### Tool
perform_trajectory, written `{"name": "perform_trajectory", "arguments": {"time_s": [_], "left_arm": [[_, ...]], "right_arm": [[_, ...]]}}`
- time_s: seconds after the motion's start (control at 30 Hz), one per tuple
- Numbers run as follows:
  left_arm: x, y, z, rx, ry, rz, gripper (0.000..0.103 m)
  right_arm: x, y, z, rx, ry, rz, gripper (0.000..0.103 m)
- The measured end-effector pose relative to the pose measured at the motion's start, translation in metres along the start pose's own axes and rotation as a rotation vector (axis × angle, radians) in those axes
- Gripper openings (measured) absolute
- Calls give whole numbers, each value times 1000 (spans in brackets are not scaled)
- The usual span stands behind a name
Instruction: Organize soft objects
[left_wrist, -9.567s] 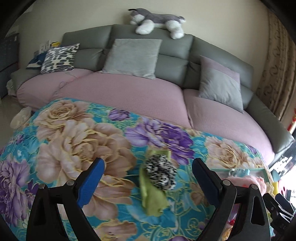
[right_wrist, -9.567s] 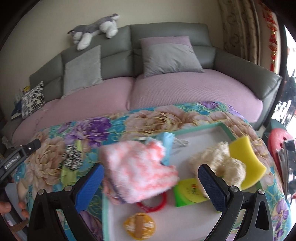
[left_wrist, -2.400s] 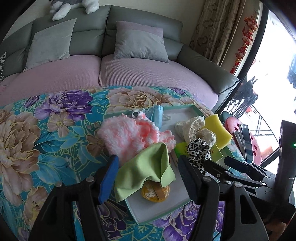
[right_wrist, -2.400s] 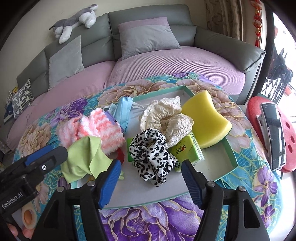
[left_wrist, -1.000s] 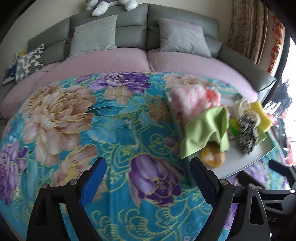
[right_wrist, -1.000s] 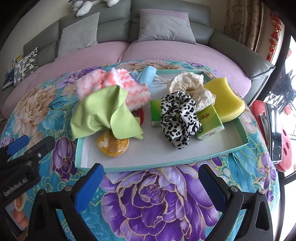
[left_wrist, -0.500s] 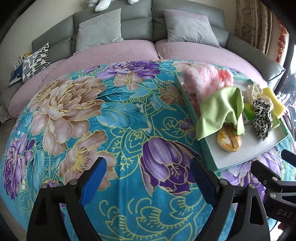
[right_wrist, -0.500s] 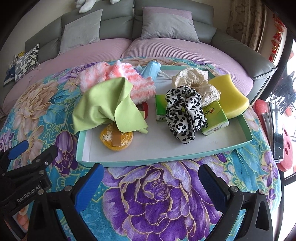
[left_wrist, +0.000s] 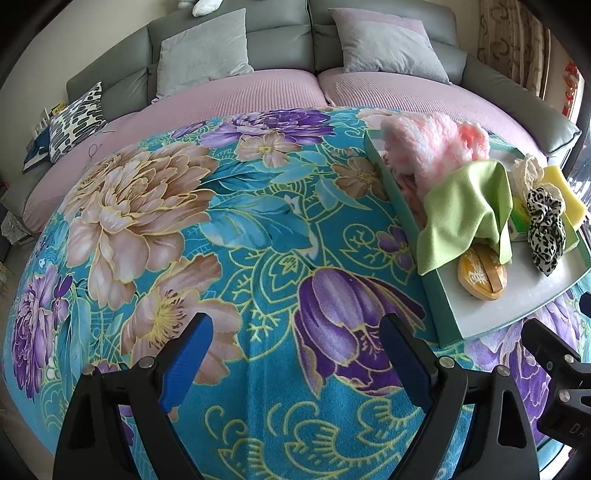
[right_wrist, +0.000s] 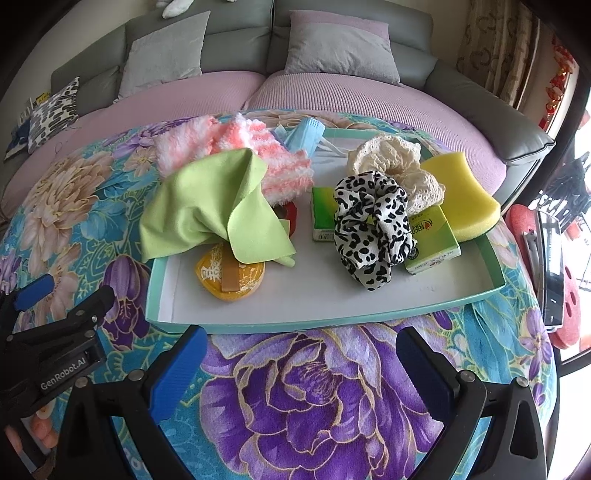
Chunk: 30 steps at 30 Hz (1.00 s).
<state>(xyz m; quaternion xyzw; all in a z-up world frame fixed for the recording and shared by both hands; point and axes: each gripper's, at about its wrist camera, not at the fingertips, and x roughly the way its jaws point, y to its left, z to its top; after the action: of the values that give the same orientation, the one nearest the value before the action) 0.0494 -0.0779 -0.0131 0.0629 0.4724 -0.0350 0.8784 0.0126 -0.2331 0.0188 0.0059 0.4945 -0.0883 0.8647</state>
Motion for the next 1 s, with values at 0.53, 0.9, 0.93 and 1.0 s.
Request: {"name": "perform_trajectory", "arguments": {"time_s": [0.53, 0.9, 0.93, 1.0], "left_arm": [[10, 0, 0, 2, 29, 31, 92], [11, 0, 0, 6, 35, 37, 92], [11, 0, 0, 6, 35, 36, 92], [11, 0, 0, 5, 33, 35, 92]], "right_arm": [[2, 8, 1, -33, -1, 8, 103], [2, -1, 0, -22, 3, -3, 103], [2, -1, 0, -22, 2, -4, 103], [2, -1, 0, -22, 3, -4, 103]]}}
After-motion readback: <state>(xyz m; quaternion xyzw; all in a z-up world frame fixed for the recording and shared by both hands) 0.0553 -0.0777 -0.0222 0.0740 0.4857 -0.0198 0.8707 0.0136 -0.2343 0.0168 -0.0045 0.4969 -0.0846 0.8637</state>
